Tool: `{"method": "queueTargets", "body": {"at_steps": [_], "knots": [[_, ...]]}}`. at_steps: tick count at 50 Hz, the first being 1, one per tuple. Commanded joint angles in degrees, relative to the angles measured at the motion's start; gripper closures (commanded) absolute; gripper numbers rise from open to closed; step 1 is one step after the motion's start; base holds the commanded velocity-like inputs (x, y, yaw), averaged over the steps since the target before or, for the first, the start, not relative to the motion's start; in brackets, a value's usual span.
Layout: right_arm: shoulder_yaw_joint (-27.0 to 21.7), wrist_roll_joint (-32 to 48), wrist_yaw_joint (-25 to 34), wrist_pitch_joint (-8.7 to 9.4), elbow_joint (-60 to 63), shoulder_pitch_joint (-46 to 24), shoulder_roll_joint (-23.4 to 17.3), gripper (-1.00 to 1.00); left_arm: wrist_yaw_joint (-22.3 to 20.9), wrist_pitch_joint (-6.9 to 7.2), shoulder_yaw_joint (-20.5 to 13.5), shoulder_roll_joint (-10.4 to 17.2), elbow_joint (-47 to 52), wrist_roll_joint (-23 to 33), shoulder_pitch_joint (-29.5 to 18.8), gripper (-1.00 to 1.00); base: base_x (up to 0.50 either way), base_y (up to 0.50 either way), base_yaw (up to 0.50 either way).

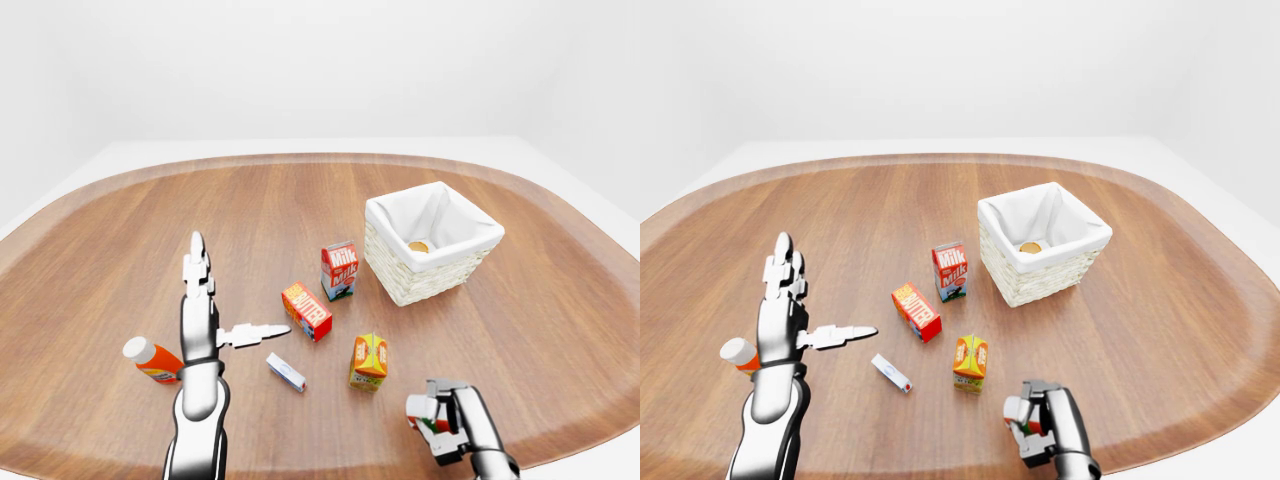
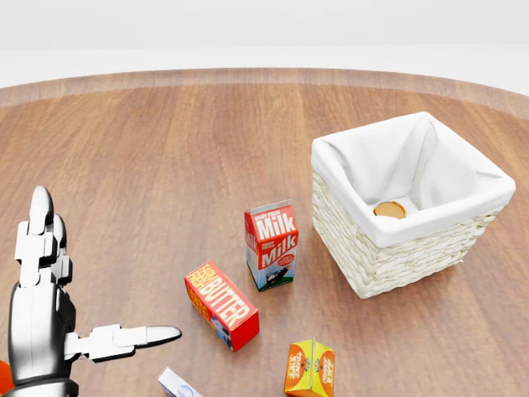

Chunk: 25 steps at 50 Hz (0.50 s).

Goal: Pick up the alphabet soup and the tomato sauce, and put them in the basket.

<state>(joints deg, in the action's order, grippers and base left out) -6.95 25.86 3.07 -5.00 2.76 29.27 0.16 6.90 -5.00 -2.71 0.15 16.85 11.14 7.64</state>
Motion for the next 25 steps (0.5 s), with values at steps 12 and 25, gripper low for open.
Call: {"method": "queueTargets", "body": {"at_steps": [12, 25], "knots": [[-3.8, -7.4, 6.9, 0.00, 3.5, -1.8, 1.9, 1.00, 0.0, 0.00, -0.1, 0.0, 0.0, -0.1, 0.1, -1.00, 0.00, 0.00, 0.00], [-5.8, -10.4, 9.9, 0.00, 9.6, -5.4, 2.0, 1.00, 0.2, 0.00, -0.3, 0.0, -0.1, -0.2, -0.4, -1.00, 0.00, 0.00, 0.00]]}}
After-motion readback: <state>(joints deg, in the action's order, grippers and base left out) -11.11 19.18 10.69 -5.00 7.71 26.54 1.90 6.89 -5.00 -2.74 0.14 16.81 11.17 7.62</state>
